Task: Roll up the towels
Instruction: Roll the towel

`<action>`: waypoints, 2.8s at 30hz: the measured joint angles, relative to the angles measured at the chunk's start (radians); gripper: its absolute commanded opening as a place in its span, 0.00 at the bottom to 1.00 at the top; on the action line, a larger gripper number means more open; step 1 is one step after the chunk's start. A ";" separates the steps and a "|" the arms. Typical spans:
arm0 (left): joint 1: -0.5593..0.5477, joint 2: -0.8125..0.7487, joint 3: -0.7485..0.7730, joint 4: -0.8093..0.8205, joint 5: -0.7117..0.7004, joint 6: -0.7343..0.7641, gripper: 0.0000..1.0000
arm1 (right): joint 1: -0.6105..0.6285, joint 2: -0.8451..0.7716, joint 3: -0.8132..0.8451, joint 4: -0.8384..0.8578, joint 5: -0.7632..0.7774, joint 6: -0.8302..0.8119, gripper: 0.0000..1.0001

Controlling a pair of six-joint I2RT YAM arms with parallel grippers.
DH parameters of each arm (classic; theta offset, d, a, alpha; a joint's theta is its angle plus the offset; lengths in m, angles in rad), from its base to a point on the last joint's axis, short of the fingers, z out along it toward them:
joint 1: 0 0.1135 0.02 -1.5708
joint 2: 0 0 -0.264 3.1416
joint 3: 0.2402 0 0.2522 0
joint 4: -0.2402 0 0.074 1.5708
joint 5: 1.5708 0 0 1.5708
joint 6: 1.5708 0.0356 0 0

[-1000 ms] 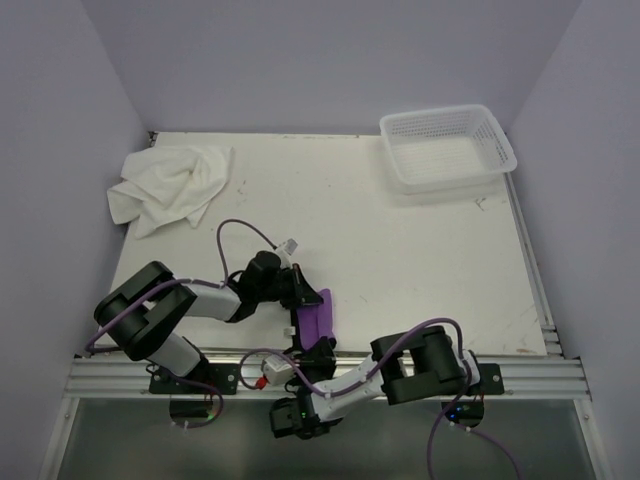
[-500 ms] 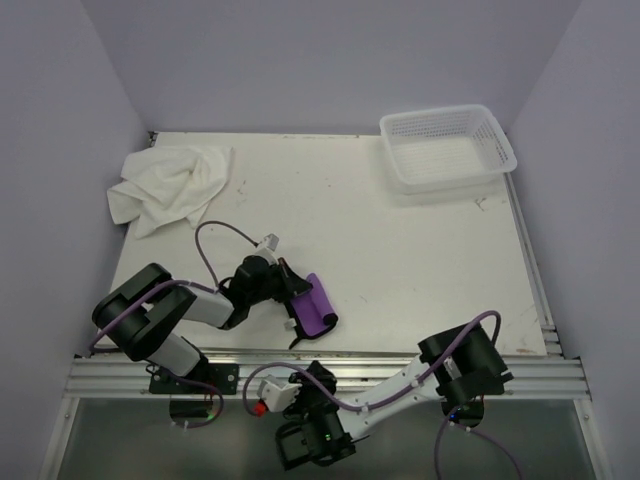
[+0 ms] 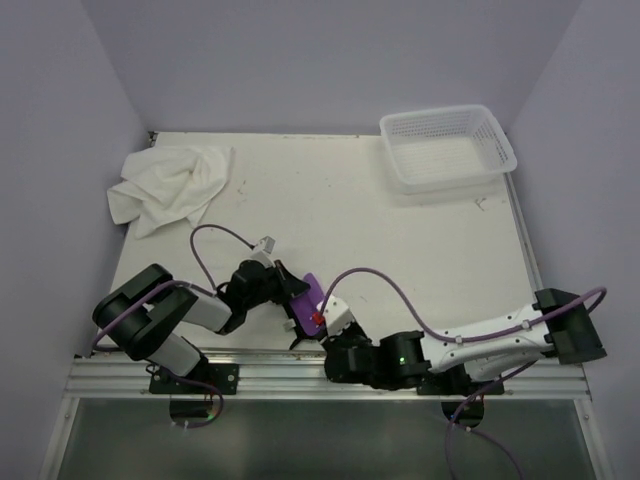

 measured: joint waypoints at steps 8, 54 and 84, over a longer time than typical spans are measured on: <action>0.000 -0.017 -0.014 0.005 -0.008 0.022 0.00 | -0.320 -0.239 -0.163 0.145 -0.245 0.086 0.46; 0.001 -0.058 -0.095 0.086 -0.041 0.060 0.00 | -0.734 0.124 -0.378 0.777 -0.901 0.495 0.40; 0.001 -0.258 0.027 -0.251 -0.079 0.079 0.48 | -0.542 0.122 -0.141 0.367 -0.642 0.291 0.00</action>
